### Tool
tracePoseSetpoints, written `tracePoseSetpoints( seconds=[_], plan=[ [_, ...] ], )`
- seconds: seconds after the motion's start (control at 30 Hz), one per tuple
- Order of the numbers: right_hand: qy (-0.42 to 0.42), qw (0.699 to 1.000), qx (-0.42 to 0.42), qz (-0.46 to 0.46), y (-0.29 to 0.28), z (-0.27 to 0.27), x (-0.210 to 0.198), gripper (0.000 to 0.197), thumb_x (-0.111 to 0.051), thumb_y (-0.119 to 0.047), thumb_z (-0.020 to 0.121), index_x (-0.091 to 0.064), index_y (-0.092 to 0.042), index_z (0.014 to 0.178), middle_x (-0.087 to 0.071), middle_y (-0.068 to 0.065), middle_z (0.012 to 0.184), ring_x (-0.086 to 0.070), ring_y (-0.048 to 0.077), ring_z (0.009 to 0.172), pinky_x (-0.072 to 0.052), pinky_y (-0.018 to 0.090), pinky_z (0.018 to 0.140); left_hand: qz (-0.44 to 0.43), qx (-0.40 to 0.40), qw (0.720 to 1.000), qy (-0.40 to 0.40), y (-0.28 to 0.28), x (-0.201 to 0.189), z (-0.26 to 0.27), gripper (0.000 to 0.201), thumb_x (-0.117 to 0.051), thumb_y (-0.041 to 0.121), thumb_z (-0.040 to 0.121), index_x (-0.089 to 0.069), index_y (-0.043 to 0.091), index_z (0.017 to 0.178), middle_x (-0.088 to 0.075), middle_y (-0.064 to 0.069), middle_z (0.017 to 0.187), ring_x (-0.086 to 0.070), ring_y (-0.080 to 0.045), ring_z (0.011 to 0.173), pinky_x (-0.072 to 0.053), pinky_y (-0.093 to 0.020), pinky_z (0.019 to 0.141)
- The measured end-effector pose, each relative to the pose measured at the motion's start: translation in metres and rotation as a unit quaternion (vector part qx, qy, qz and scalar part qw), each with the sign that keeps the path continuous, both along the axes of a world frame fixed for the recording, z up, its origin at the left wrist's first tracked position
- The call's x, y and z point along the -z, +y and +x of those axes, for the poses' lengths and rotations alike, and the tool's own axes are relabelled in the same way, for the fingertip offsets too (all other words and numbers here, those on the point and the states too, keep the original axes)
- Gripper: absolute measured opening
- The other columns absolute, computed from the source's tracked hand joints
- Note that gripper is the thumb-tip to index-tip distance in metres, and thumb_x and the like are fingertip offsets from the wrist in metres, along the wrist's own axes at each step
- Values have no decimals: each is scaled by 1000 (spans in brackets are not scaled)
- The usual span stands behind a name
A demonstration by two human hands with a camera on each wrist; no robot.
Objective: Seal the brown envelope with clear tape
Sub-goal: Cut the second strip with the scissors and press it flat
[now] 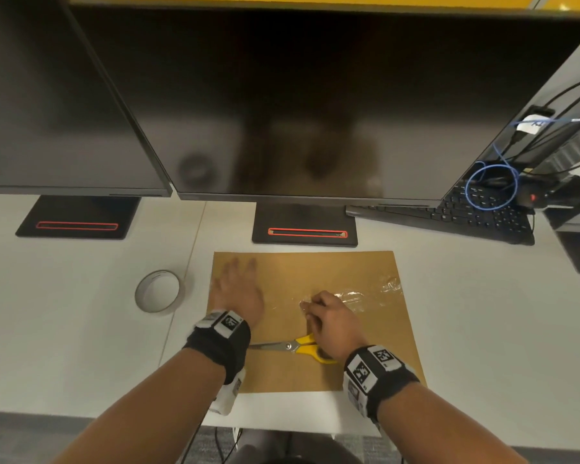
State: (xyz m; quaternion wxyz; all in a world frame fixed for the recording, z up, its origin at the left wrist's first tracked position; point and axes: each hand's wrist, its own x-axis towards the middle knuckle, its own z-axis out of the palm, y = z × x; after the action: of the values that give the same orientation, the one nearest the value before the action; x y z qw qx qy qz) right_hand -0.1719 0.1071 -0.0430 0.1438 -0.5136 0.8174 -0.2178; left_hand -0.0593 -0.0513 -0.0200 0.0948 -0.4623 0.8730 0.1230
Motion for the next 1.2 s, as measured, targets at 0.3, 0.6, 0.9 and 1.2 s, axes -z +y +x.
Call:
tracePoseSetpoints(
  seconds=[0.3,0.6,0.9,1.2],
  plan=[
    [11,1000,6,-4,11,-15,7,17,-67,-12,75,-75,-15,90,-67,8,93,-66,28,80,-56,27,56,79,98,992,-8,47,16,-19,50,-33,47,97,-23,41,145,1,2,160,2,-30,147,-17,-56,114],
    [33,992,110,61,42,-63,-1,20,-54,-10,87,-70,-7,99,-62,10,107,-60,31,94,-47,28,74,87,63,994,-36,53,10,-35,59,-34,62,91,-25,34,142,-2,-2,159,2,-35,145,-18,-62,110],
    [5,979,156,133,51,-81,1,35,-43,-15,93,-55,-18,126,-48,2,132,-50,23,115,-49,35,86,78,58,995,-32,54,8,-36,57,-38,61,90,-31,33,139,-7,-3,158,-3,-34,144,-22,-62,109],
    [-26,969,239,56,48,-88,1,28,-43,-14,93,-61,-8,114,-49,11,125,-50,28,112,-49,39,90,78,55,995,-29,54,6,-35,57,-39,62,90,-32,33,139,-7,-4,158,-2,-33,145,-19,-62,111]
  ],
)
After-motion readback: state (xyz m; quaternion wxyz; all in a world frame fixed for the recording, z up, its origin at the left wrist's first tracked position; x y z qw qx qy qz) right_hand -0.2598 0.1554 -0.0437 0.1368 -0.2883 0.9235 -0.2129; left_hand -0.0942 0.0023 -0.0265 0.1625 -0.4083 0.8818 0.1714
